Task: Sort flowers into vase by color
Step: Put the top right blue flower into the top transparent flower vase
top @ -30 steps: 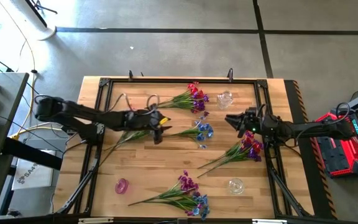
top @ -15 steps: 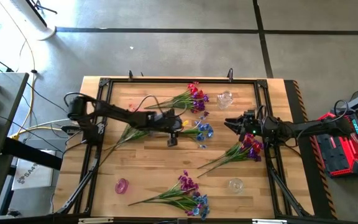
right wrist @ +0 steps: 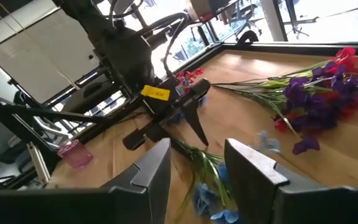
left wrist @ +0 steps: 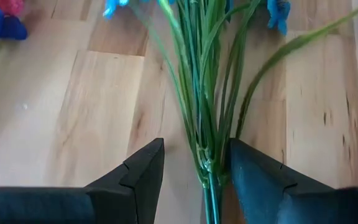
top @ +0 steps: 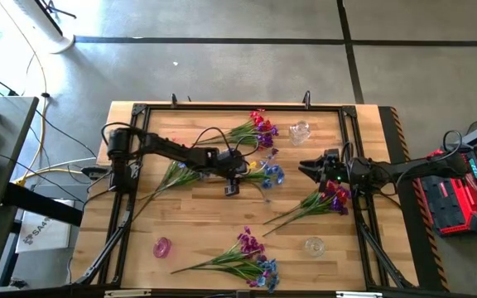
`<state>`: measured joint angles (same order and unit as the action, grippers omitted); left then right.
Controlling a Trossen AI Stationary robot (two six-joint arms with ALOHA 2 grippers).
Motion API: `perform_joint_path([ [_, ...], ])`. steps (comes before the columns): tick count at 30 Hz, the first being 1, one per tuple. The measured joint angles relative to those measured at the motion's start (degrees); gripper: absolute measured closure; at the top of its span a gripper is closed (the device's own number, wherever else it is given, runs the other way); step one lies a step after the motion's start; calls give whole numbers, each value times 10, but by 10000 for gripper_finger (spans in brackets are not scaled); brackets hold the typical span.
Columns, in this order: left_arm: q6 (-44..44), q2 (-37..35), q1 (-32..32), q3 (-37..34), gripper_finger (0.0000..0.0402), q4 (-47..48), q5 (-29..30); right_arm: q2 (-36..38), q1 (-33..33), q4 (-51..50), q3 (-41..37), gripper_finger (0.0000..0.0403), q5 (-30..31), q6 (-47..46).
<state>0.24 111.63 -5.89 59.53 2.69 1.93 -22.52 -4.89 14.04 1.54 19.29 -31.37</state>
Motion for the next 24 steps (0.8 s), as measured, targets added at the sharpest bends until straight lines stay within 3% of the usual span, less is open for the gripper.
perform_joint_path([
  [4, -1, 1, 0, 0, 270, -1, 1, 0, 0, 0, 0, 263, 4, -14],
  [11, -10, 2, 0, -1, 389, -20, 5, 0, -7, 0, 0, 268, 5, -64],
  [16, -16, -1, -1, -3, 378, -53, 6, 0, -23, 21, 0, 285, 6, -57],
  [24, -31, -66, -10, -3, 397, -104, 2, 0, -54, 184, 0, 289, -36, 118],
])
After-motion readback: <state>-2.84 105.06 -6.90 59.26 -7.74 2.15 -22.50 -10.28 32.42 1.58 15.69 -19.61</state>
